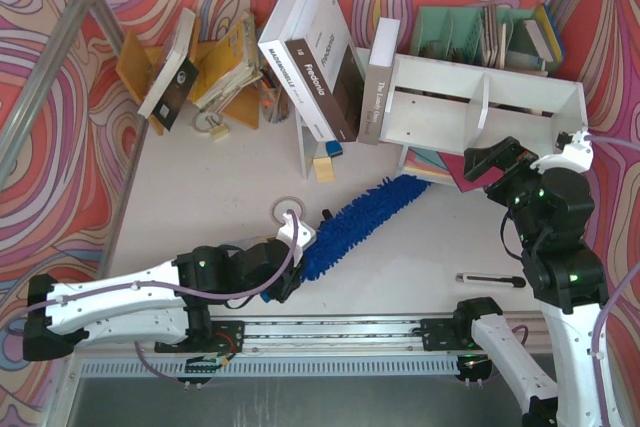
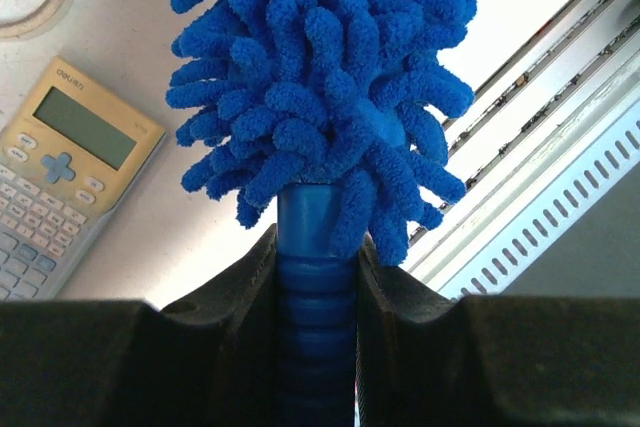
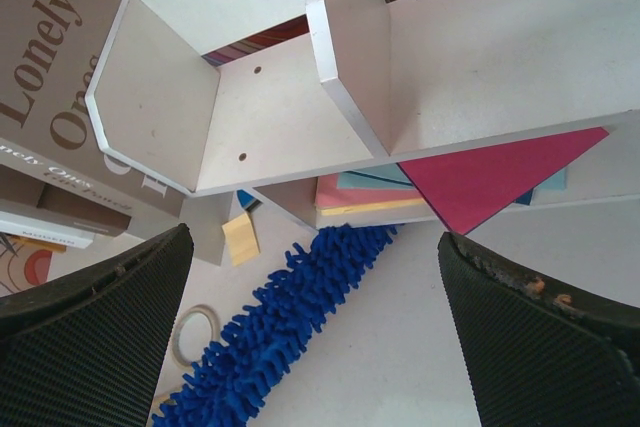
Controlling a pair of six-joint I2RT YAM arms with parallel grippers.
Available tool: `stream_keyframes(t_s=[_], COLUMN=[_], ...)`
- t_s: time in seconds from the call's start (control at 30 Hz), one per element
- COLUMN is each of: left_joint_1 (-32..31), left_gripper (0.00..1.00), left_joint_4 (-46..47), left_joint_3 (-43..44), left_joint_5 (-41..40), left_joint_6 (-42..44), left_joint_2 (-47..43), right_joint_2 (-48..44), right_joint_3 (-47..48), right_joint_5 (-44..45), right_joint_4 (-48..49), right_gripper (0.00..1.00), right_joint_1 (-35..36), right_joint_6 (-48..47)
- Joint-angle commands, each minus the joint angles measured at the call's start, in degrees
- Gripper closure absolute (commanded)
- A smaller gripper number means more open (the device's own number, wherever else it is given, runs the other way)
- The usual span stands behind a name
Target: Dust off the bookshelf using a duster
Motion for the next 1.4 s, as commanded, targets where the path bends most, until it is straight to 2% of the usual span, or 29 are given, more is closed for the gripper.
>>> stream_keyframes(t_s=[0.0, 0.17, 0.37, 0.67, 0.77, 0.83, 1.0, 1.2, 1.37], left_joint_1=[0.2, 0.2, 0.0, -0.7, -0.7, -0.7, -0.7, -1.0, -1.4], left_gripper=[1.0, 1.0, 1.0, 1.0, 1.0, 1.0, 1.0, 1.0, 1.0], left_joint_4=[-3.0, -1.2, 8.3, 17.0, 17.6, 17.4, 20.0, 23.5, 23.4], left_joint_3=[0.8, 1.1, 2.8, 9.7, 11.6, 12.0, 8.8, 3.7, 2.2], left_joint_5=[-6.7, -4.4, 2.7, 6.4, 6.7, 5.9, 5.2, 1.1, -1.1], left_joint_6=[-5.2, -4.5, -1.9, 4.6, 7.5, 9.1, 10.0, 10.6, 11.4], left_joint_2=[-1.4, 1.2, 11.0, 23.9, 27.1, 28.4, 27.4, 20.7, 15.3], right_joint_2=[0.1, 0.2, 0.2, 0.5, 0.2, 0.5, 1.7, 1.5, 0.3], right_joint_3=[0.3, 0.2, 0.2, -0.1, -2.0, -2.9, -6.3, -11.8, -18.9], right_joint_5=[-0.5, -0.6, -0.6, -1.2, -4.3, -9.5, -17.9, -18.6, -17.5], right_joint_4=[1.1, 1.3, 1.4, 1.8, 2.0, 1.8, 0.6, -3.8, -2.4], right_gripper=[0.01, 0.01, 0.01, 0.01, 0.01, 0.01, 0.01, 0.03, 0.06], right_joint_1=[0.1, 0.1, 0.1, 0.1, 0.1, 0.1, 0.1, 0.1, 0.1], right_joint_6=[0.3, 0.4, 0.3, 0.4, 0.6, 1.5, 5.2, 11.1, 16.9])
